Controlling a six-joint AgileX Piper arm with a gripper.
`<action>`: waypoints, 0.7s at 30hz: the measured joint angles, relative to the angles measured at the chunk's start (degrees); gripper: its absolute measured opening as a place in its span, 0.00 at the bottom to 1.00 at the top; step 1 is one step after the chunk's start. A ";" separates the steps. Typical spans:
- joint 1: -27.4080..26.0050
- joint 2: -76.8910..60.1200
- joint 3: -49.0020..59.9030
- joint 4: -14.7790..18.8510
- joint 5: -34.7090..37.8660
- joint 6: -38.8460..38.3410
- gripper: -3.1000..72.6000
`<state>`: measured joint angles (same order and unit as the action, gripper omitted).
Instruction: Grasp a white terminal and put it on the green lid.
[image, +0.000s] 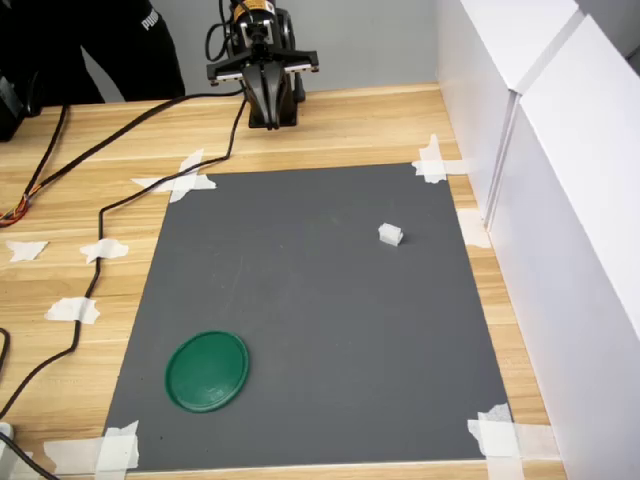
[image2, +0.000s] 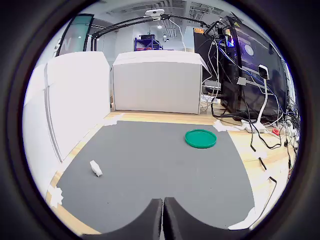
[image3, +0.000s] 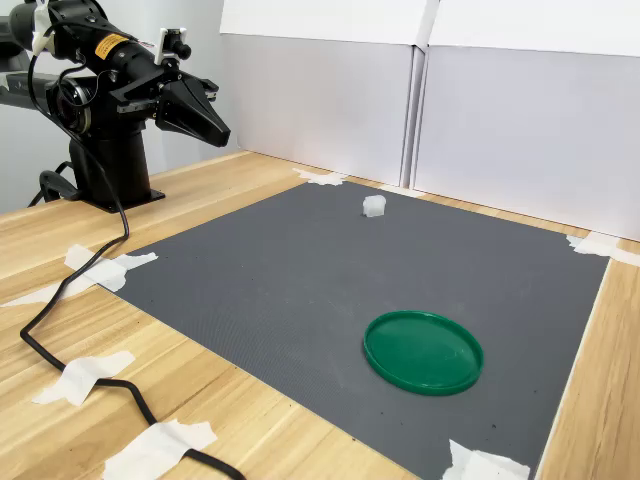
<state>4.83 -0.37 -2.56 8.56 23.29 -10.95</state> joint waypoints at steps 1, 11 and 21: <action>0.00 0.69 -0.59 0.00 0.16 0.00 0.02; 0.00 20.26 -14.62 -4.13 6.25 -1.21 0.02; 0.00 39.48 -35.37 -4.59 20.12 -4.09 0.02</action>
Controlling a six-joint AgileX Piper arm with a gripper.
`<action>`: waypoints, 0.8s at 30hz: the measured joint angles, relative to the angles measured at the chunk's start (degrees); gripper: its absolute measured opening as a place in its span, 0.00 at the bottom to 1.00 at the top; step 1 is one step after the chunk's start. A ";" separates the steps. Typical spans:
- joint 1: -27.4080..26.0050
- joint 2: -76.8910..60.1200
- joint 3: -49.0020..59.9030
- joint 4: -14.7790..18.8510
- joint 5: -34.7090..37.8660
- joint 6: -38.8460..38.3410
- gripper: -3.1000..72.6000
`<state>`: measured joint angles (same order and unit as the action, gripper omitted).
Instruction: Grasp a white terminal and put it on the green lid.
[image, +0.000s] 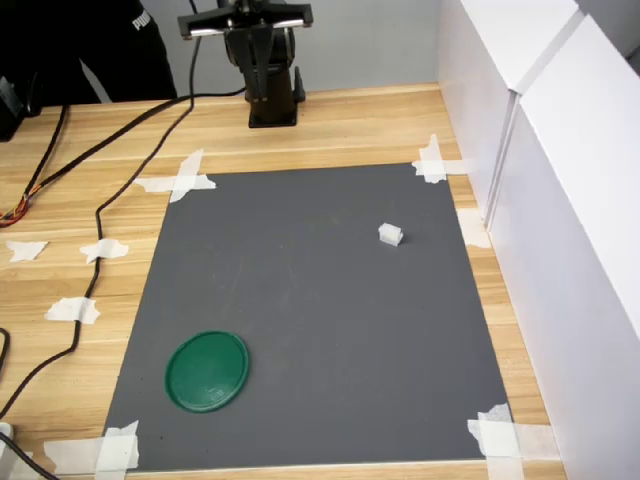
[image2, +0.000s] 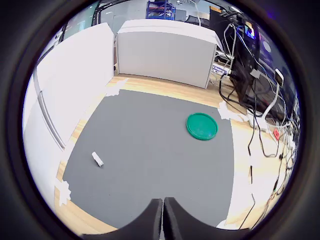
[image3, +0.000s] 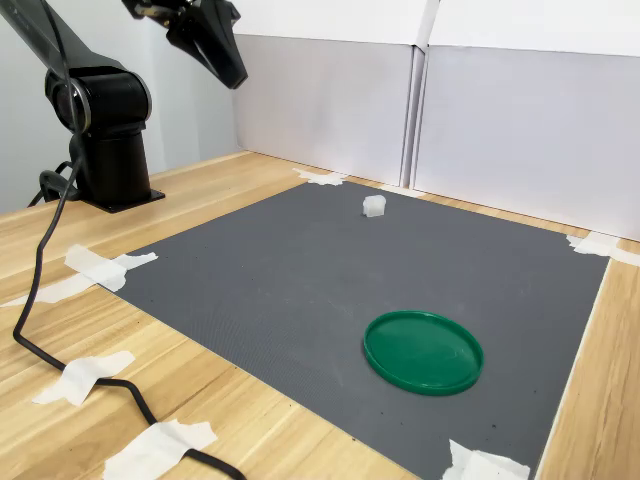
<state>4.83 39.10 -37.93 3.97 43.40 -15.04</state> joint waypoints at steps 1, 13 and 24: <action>0.00 1.44 -1.98 0.25 0.96 -1.45 0.02; 12.94 13.74 -16.53 -0.66 11.62 -12.99 0.02; 23.47 23.78 -21.69 -1.58 14.71 -13.30 0.02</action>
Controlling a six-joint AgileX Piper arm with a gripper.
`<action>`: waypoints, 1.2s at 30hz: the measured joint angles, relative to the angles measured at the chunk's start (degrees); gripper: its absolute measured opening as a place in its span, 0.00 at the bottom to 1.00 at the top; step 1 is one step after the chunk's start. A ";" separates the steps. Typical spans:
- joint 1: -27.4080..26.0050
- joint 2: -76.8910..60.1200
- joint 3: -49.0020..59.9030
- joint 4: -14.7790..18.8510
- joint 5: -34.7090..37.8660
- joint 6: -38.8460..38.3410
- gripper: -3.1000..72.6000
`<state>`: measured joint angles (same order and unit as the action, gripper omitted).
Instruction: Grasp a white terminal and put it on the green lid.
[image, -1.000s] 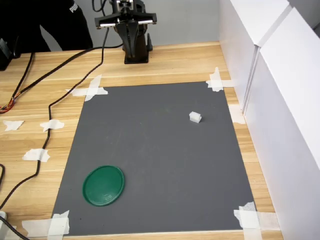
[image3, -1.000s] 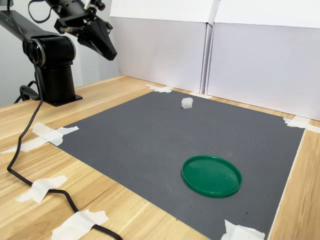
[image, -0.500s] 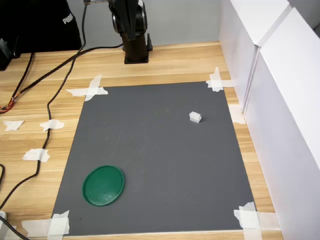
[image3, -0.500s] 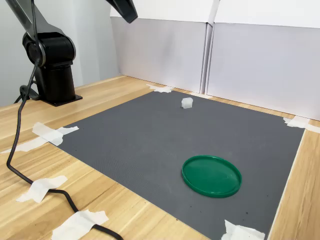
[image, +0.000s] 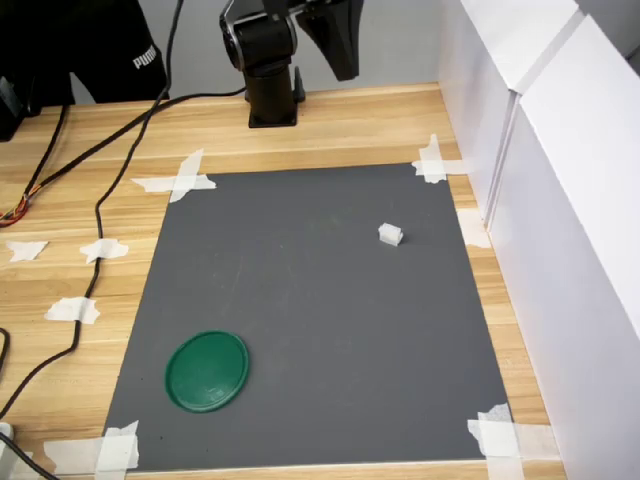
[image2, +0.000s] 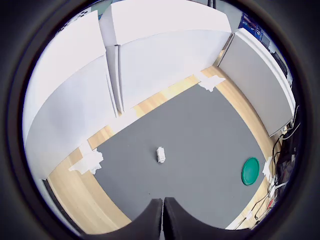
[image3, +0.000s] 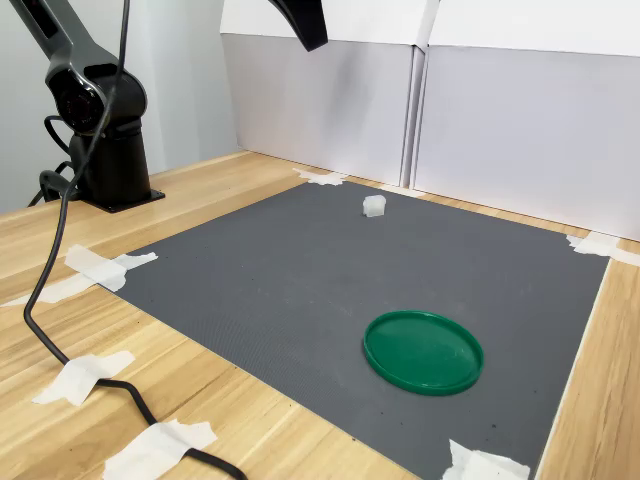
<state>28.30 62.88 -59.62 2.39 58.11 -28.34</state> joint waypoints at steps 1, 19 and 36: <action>0.07 0.73 -0.20 -0.08 0.15 -0.28 0.02; 0.17 13.38 -3.50 -0.01 -5.30 -10.90 0.84; 2.13 21.71 -5.48 0.87 -6.91 -6.05 0.88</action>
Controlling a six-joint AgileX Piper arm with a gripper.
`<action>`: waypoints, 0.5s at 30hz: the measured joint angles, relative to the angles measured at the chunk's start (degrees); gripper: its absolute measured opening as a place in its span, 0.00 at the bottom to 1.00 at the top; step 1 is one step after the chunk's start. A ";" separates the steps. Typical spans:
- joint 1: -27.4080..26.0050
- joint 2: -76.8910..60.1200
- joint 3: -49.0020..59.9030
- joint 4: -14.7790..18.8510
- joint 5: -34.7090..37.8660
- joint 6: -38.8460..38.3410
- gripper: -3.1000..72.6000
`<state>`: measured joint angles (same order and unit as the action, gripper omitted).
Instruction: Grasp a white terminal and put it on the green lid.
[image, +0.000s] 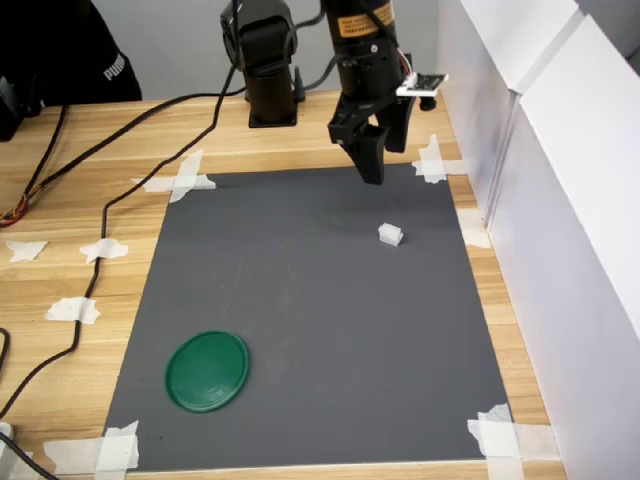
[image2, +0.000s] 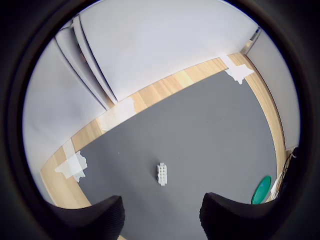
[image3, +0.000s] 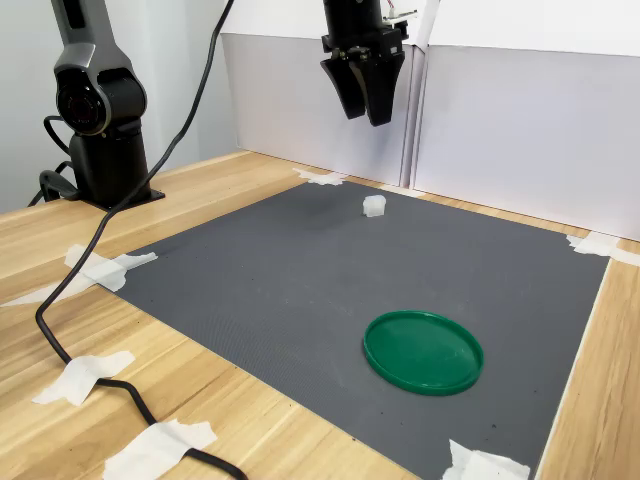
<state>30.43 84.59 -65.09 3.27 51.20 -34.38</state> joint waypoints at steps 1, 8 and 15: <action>0.62 0.05 0.15 -0.36 -1.05 0.00 0.88; 1.62 0.93 3.00 -1.28 -7.52 0.61 0.88; 1.62 4.89 6.56 -1.94 -10.88 0.66 0.88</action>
<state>32.05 89.48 -58.53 1.33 40.32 -33.73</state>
